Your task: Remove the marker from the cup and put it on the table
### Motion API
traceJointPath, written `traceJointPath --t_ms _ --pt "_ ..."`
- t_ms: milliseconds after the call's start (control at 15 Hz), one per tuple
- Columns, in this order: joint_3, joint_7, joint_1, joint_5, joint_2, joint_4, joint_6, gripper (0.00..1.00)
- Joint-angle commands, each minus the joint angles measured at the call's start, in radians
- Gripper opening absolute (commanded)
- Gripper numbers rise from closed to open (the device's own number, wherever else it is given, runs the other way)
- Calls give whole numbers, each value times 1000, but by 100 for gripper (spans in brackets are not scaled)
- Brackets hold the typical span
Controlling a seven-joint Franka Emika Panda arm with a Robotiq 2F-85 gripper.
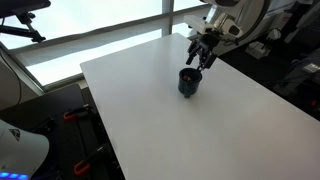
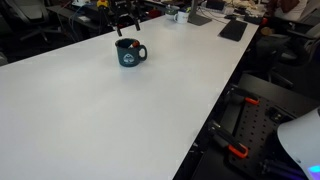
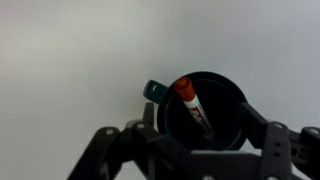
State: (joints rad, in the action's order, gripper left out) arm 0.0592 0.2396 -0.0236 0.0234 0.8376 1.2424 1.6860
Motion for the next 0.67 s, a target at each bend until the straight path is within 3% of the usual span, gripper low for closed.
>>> traceJointPath --t_ms 0,400,600 --pt "0 12 -4 18 15 -26 -45 89" --pt "0 10 -9 22 31 -30 -55 90" --pt "0 8 -13 23 36 -30 -57 78"
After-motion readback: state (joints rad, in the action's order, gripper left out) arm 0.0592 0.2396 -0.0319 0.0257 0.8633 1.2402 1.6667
